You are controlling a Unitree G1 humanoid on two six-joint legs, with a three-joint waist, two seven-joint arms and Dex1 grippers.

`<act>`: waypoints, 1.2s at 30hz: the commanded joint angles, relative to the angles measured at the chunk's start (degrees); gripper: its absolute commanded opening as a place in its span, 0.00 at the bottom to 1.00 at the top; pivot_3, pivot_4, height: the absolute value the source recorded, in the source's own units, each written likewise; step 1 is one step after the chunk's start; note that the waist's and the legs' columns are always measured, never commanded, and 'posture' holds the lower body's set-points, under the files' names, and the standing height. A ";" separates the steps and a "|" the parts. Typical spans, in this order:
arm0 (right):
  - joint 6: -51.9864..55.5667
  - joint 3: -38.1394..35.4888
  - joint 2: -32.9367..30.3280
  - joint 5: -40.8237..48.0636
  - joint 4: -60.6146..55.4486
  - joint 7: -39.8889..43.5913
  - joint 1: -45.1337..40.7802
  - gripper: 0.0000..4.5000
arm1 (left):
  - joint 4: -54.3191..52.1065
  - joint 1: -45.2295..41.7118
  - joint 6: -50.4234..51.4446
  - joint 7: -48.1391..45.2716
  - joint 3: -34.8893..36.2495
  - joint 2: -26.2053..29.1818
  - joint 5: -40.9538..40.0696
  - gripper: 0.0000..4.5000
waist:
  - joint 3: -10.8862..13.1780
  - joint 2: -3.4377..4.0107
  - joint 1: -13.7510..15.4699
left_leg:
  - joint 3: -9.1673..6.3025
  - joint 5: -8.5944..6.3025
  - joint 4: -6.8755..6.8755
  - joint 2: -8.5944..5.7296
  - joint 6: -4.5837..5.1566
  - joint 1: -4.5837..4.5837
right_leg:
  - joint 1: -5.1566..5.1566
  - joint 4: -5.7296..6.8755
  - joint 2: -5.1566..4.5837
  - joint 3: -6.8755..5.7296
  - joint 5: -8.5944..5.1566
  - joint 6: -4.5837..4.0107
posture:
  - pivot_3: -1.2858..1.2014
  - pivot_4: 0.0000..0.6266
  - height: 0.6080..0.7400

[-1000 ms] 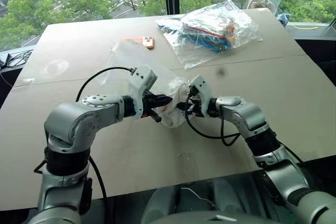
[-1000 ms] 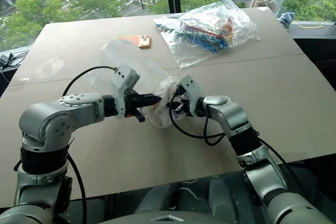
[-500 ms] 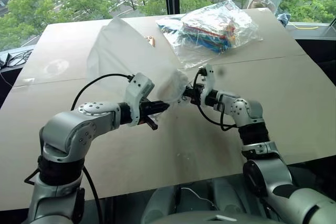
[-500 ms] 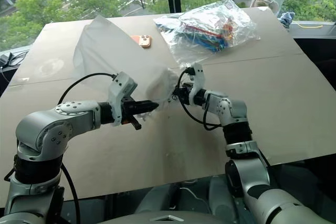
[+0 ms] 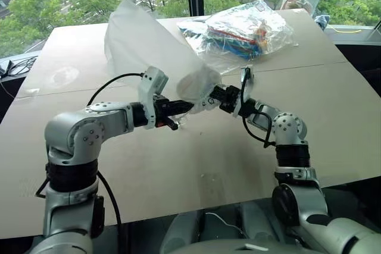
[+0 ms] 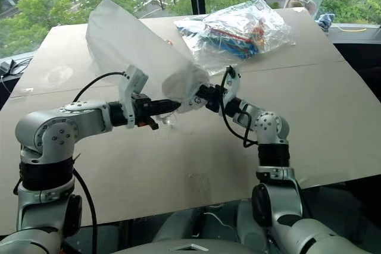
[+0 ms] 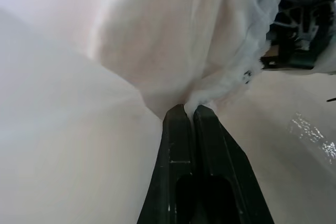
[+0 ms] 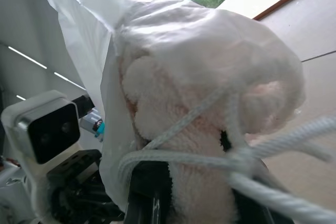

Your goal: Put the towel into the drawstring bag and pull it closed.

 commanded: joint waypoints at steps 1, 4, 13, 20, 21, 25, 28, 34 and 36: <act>-6.20 6.30 3.39 -2.85 -4.20 0.48 1.30 0.01 | -3.57 -2.32 4.36 0.28 2.64 -2.76 -7.72 0.00 | 0.00 0.01 -0.26 | 0.00 0.00 0.00 0.00 0.00 0.00 | -0.01 0.00 0.00 0.00 0.00 0.00 | 0.52 0.24 1.00; -9.49 6.54 4.91 -2.66 -3.19 -0.30 0.95 0.01 | -2.97 -3.25 6.38 2.80 4.24 -5.42 -10.47 0.00 | 0.00 0.02 -0.44 | -0.02 0.00 0.05 0.00 0.00 0.00 | 0.00 0.03 0.03 -0.03 0.00 0.00 | 0.52 0.24 1.00; -10.05 18.72 -1.08 -6.71 -6.11 8.98 3.54 0.01 | 1.17 -6.71 8.22 10.22 9.06 -10.90 -14.87 0.00 | 0.00 0.02 -0.95 | -0.02 0.00 0.08 -0.01 0.00 0.00 | 0.00 0.08 0.05 -0.02 0.00 0.00 | 0.52 0.24 1.00; -11.59 18.43 -8.60 -13.51 -9.69 5.72 6.74 0.53 | 1.08 -1.15 -2.35 3.50 -0.48 -0.55 -3.25 0.00 | -0.01 0.06 -0.83 | 0.01 0.01 0.05 -0.01 -0.01 0.05 | -0.04 0.19 0.05 0.01 -0.01 -0.01 | 0.52 0.24 1.00; -10.52 19.71 -11.10 -13.72 -13.16 6.68 8.15 0.65 | 1.24 -0.26 -5.94 1.84 -2.25 0.76 -0.73 0.00 | 0.00 0.07 -0.59 | 0.00 0.01 0.05 -0.02 -0.01 0.03 | -0.07 0.14 0.05 0.00 -0.01 -0.01 | 0.52 0.24 1.00; -3.92 22.66 -21.54 -12.62 -27.09 8.75 13.78 0.95 | 4.48 -0.15 -13.71 -2.16 -5.42 2.43 4.49 0.00 | 0.03 0.12 0.28 | 0.01 0.01 0.05 -0.05 -0.01 -0.05 | -0.08 0.00 0.02 0.01 0.00 -0.01 | 0.52 0.24 1.00; -3.49 22.65 -25.66 -13.51 -31.83 7.75 15.90 0.95 | 6.55 -1.20 -16.67 -4.20 -6.69 2.34 6.69 0.00 | 0.03 0.12 0.58 | -0.03 0.00 0.05 -0.04 0.00 -0.04 | -0.04 -0.03 -0.03 -0.04 -0.01 0.00 | 0.52 0.24 1.00; -5.26 21.70 -31.23 -17.77 -36.52 4.62 17.38 0.95 | 9.39 -2.26 -23.87 -10.92 -7.28 2.74 9.27 0.00 | 0.04 0.11 0.56 | -0.01 0.00 0.02 -0.04 0.01 -0.07 | 0.01 -0.10 -0.06 -0.03 -0.01 0.00 | 0.52 0.24 1.00; -6.05 20.15 -29.42 -20.03 -33.48 0.38 15.91 0.95 | 10.34 -2.46 -25.09 -13.24 -7.02 3.49 9.57 0.00 | 0.04 0.11 0.46 | -0.02 0.00 0.02 -0.03 0.01 -0.06 | 0.01 -0.07 -0.06 -0.03 -0.01 0.00 | 0.52 0.24 1.00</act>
